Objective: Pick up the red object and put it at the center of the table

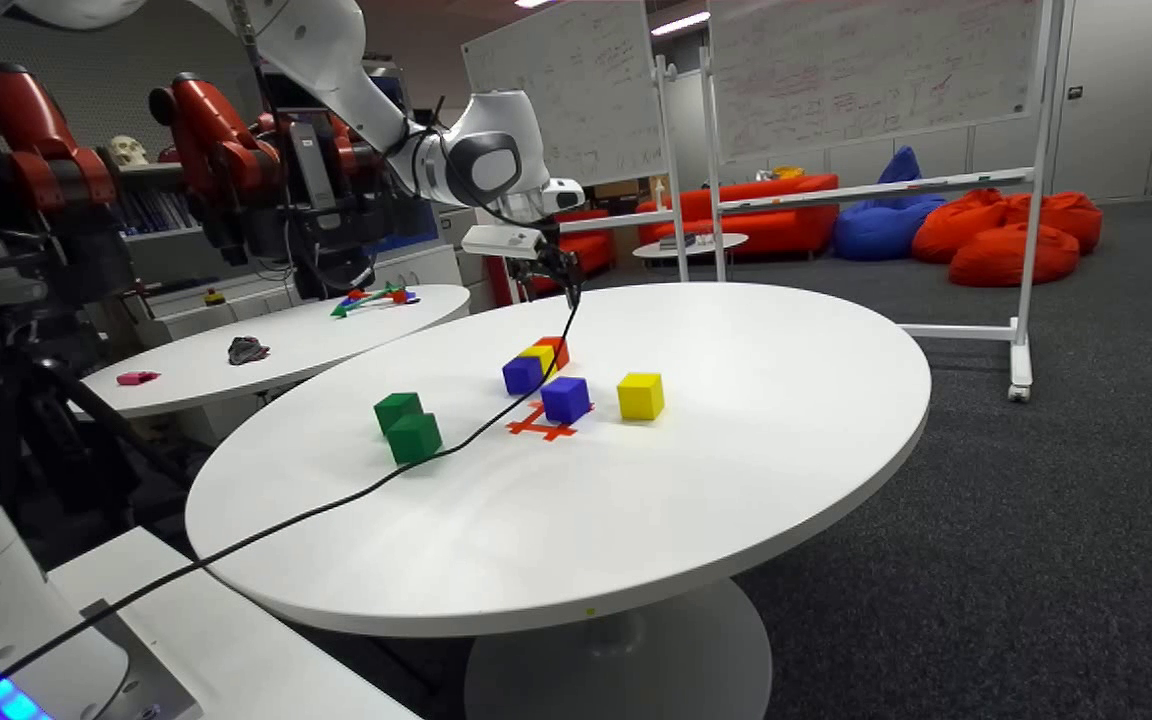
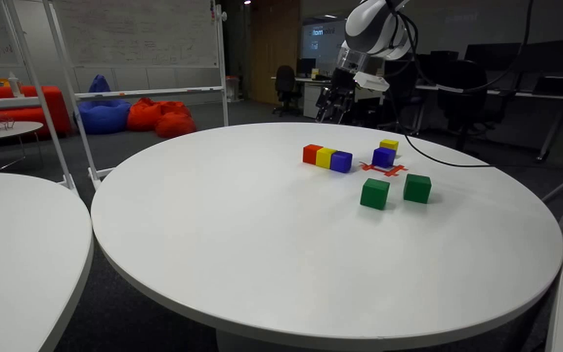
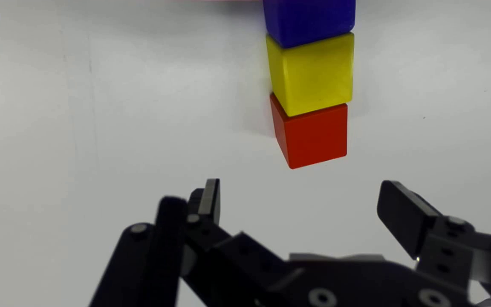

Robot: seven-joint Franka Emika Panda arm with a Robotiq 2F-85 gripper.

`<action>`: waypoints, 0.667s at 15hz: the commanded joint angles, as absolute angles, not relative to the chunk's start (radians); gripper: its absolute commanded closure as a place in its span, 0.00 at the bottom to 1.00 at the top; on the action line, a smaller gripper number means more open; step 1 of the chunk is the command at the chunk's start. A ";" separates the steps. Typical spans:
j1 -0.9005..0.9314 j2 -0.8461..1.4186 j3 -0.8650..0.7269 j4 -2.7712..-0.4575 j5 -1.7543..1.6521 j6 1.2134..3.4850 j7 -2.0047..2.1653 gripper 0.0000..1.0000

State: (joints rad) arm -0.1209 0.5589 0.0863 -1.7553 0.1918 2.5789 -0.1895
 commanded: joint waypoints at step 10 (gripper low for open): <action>-0.107 0.579 0.031 -1.660 0.165 2.348 -0.102 0.00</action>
State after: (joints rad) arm -0.1161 0.5656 0.0527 -1.7107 0.1825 2.4245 -0.1444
